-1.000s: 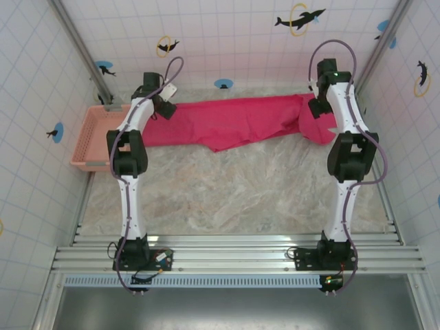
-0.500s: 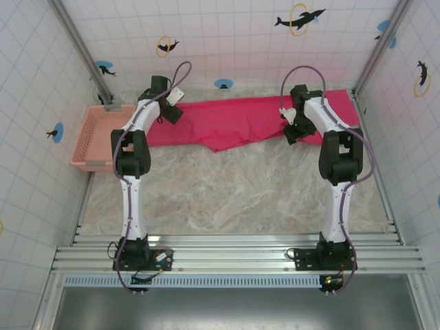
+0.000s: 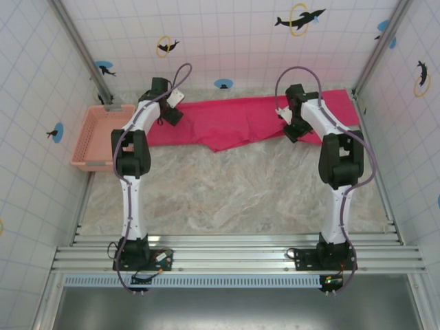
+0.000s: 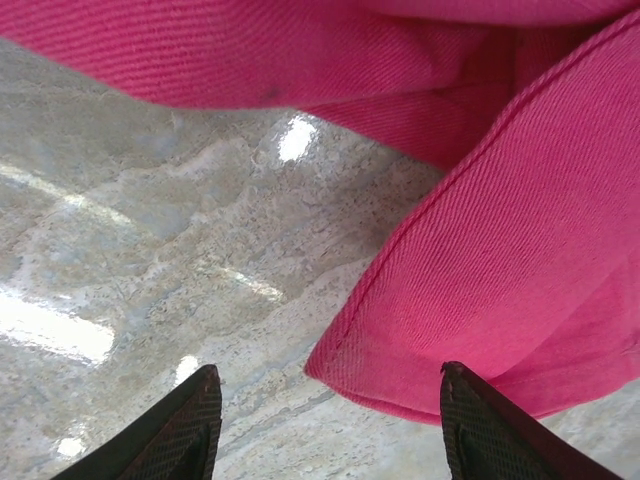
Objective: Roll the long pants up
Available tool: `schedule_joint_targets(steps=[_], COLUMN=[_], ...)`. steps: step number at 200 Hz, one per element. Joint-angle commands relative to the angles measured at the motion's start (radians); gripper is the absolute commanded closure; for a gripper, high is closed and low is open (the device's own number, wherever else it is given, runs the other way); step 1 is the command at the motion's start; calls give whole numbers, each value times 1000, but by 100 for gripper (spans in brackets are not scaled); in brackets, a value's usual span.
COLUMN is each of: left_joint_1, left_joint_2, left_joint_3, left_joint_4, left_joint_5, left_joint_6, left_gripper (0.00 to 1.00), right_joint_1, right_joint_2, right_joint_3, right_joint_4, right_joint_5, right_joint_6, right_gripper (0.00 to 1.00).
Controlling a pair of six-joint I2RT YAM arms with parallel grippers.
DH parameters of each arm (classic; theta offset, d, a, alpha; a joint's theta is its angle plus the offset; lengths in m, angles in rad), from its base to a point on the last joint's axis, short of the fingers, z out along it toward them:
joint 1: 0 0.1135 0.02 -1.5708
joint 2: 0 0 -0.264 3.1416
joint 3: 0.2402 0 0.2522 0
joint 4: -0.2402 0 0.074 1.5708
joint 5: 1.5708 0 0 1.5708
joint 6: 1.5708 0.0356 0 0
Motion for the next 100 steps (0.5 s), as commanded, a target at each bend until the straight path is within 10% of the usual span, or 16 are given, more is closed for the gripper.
schedule_joint_targets(steps=[1, 54, 100], left_joint_1=[9, 19, 33], left_joint_2=[-22, -21, -42], left_joint_3=[-10, -8, -28], left_joint_4=[0, 3, 15], left_joint_5=[2, 5, 32], left_joint_6=[-4, -15, -53], left_gripper=[3, 3, 3], right_joint_1=[7, 3, -20], right_joint_2=[37, 133, 138], right_joint_3=[13, 95, 148], right_joint_4=[20, -40, -22], right_joint_5=[81, 161, 225], right_joint_6=[-19, 27, 51], right_gripper=[40, 50, 95])
